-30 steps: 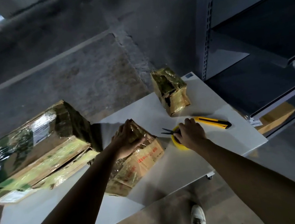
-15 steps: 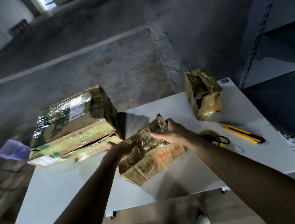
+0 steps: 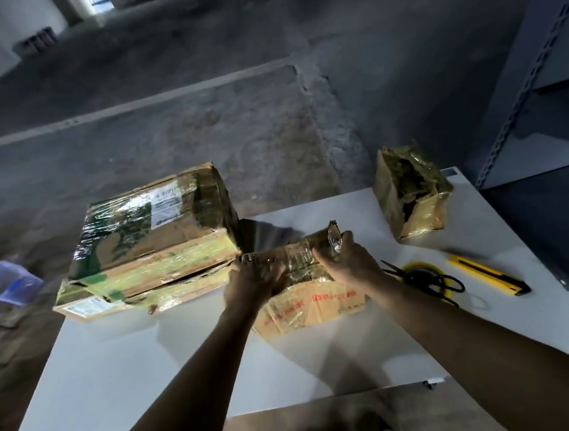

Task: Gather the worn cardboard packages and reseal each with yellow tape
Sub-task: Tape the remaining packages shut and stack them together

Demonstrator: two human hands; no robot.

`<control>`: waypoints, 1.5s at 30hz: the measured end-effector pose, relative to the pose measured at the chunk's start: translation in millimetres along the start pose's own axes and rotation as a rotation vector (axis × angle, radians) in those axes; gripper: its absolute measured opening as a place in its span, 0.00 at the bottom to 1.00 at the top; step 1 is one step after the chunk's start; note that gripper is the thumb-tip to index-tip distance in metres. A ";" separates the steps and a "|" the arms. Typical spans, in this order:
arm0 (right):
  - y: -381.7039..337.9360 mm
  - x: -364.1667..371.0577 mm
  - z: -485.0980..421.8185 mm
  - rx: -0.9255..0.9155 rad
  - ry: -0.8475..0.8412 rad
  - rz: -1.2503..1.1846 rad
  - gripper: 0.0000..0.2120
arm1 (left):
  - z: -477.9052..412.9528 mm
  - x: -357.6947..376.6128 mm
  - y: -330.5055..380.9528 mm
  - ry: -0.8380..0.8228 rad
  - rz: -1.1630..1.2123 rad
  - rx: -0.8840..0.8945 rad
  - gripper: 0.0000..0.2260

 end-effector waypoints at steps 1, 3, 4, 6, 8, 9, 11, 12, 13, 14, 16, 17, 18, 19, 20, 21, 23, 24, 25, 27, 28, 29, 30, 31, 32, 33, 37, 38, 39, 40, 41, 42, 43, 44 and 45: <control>-1.5 0.1 0.9 0.001 0.021 0.019 0.38 | -2.0 2.1 2.6 0.019 -0.058 -0.004 0.41; -2.5 -2.4 3.9 0.026 0.057 0.068 0.42 | -0.9 8.9 8.1 -0.002 -0.146 -0.045 0.49; -3.7 -3.8 6.3 0.051 0.068 0.107 0.44 | -5.9 14.5 8.0 -0.024 -0.160 -0.034 0.49; -8.4 -4.3 10.4 0.105 0.082 0.199 0.54 | -5.8 11.1 15.4 -0.049 -0.141 0.029 0.44; -18.5 1.2 13.0 0.144 0.105 0.209 0.61 | -12.2 -0.8 5.1 -0.053 -0.025 0.056 0.39; -19.6 1.8 14.5 0.163 0.121 0.198 0.62 | -12.2 -4.0 3.5 -0.052 0.042 0.072 0.34; -24.6 4.6 17.5 0.192 0.164 0.222 0.62 | -12.3 -3.3 -0.9 -0.077 0.061 0.118 0.28; -28.3 6.0 17.5 0.208 0.190 0.244 0.61 | -15.4 -3.7 -7.3 -0.070 0.051 0.109 0.27; -30.4 5.6 17.4 0.220 0.214 0.258 0.59 | -13.3 -6.4 -9.3 -0.047 0.078 0.104 0.25; -31.9 4.5 17.7 0.227 0.237 0.277 0.57 | -15.6 -5.0 -14.3 -0.033 0.106 0.083 0.23; -32.5 2.1 17.1 0.230 0.270 0.301 0.51 | -16.4 -6.7 -15.4 0.016 0.144 0.088 0.19; -32.3 0.8 17.0 0.226 0.278 0.299 0.48 | -15.8 -8.5 -13.4 0.025 0.136 0.102 0.16; -31.9 -0.6 17.4 0.216 0.287 0.288 0.44 | -14.6 -10.0 -13.2 0.028 0.130 0.104 0.15; -31.4 -2.8 18.6 0.206 0.298 0.270 0.39 | -13.3 -11.7 -12.7 0.028 0.137 0.107 0.15; -29.4 -5.3 20.2 0.200 0.310 0.245 0.34 | -12.5 -12.0 -12.9 0.020 0.139 0.107 0.15; -26.2 -8.2 22.9 0.196 0.329 0.210 0.29 | -13.2 -9.8 -15.8 0.005 0.144 0.107 0.16; -19.8 -14.5 27.2 0.197 0.370 0.157 0.23 | -14.1 -10.2 -19.9 -0.004 0.162 0.110 0.17; -18.2 -15.3 27.9 0.197 0.371 0.156 0.22 | -11.3 -12.0 -20.3 -0.010 0.159 0.113 0.17; -17.2 -14.8 28.3 0.200 0.361 0.159 0.23 | -8.9 -13.1 -20.7 -0.027 0.164 0.113 0.17; -12.4 -10.1 29.0 0.255 0.290 0.123 0.33 | -7.4 -12.5 -23.1 -0.059 0.182 0.099 0.20; -9.4 -4.9 29.6 0.307 0.228 0.108 0.44 | -3.2 -9.8 -24.6 -0.099 0.198 0.070 0.23; -9.0 0.1 30.8 0.350 0.166 0.115 0.54 | -1.0 -5.7 -26.5 -0.133 0.209 0.051 0.25; -9.8 3.8 31.4 0.376 0.123 0.135 0.61 | -1.2 -1.6 -27.6 -0.148 0.209 0.049 0.26; -11.9 5.5 31.0 0.379 0.106 0.157 0.64 | -1.2 0.3 -27.3 -0.149 0.203 0.050 0.27; -13.0 6.4 29.2 0.374 0.107 0.170 0.64 | -2.5 0.4 -26.4 -0.132 0.196 0.056 0.27; -13.0 6.4 27.3 0.364 0.118 0.174 0.64 | -3.6 -0.1 -27.4 -0.114 0.196 0.047 0.26; -7.2 1.4 15.7 0.303 0.173 0.165 0.49 | -6.0 -6.9 -29.1 -0.006 0.224 -0.009 0.25; -5.6 -0.2 12.7 0.271 0.181 0.153 0.43 | -4.9 -9.4 -28.7 0.021 0.231 -0.026 0.25; -4.6 -1.5 11.2 0.235 0.185 0.134 0.37 | -2.8 -11.6 -28.3 0.040 0.231 -0.043 0.24; -2.1 -2.8 10.8 0.201 0.190 0.110 0.32 | -0.3 -13.4 -28.1 0.056 0.224 -0.059 0.23; -0.9 -5.6 11.1 0.161 0.201 0.086 0.28 | 1.9 -15.5 -27.0 0.067 0.210 -0.070 0.21; -0.5 -8.4 11.6 0.123 0.209 0.059 0.24 | 6.5 -18.2 -24.2 0.083 0.196 -0.069 0.20; -0.3 -12.3 12.7 0.096 0.218 0.028 0.22 | 12.1 -21.8 -20.5 0.101 0.184 -0.072 0.21; 2.2 -16.7 13.4 0.088 0.227 -0.007 0.20 | 16.4 -26.5 -15.4 0.123 0.169 -0.061 0.22; 4.3 -21.5 13.9 0.084 0.236 -0.031 0.20 | 22.5 -34.0 -8.3 0.148 0.150 -0.050 0.24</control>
Point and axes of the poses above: each hand's wrist, its own z-axis away from the middle knuckle, its own x-axis out of the palm, y = z × x, the point moved 10 cm from there along -z, towards the middle knuckle, and after that the axes turned 10 degrees about -y, right-handed, at the moved point
